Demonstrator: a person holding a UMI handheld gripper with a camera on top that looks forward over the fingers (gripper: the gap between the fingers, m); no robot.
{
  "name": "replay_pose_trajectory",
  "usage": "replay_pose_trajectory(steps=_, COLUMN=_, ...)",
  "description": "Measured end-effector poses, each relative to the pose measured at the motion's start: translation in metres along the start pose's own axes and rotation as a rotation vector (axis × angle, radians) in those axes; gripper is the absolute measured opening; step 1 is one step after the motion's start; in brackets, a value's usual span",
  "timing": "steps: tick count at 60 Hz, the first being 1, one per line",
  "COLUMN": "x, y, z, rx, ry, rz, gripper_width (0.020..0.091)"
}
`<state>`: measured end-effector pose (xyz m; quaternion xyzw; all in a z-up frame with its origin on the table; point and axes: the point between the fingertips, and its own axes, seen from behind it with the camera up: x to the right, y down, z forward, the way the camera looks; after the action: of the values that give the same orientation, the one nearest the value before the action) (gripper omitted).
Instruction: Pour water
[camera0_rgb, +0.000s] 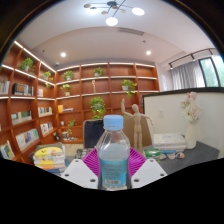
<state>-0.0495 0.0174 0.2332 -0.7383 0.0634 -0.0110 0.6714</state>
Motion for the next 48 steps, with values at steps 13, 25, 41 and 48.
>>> replay_pose_trajectory(steps=13, x=0.097, y=0.034, z=0.000, rx=-0.052, ry=0.174, rz=-0.097, gripper_width=0.0347)
replay_pose_trajectory(steps=25, x=0.164, y=0.085, z=0.014, rx=-0.107, ry=0.256, rz=-0.100, gripper_width=0.0347)
replay_pose_trajectory(steps=41, x=0.186, y=0.134, z=0.026, rx=-0.148, ry=0.248, rz=-0.089, gripper_width=0.0349)
replay_pose_trajectory(steps=48, x=0.186, y=0.136, z=0.023, rx=-0.139, ry=0.242, rz=-0.066, gripper_width=0.0360)
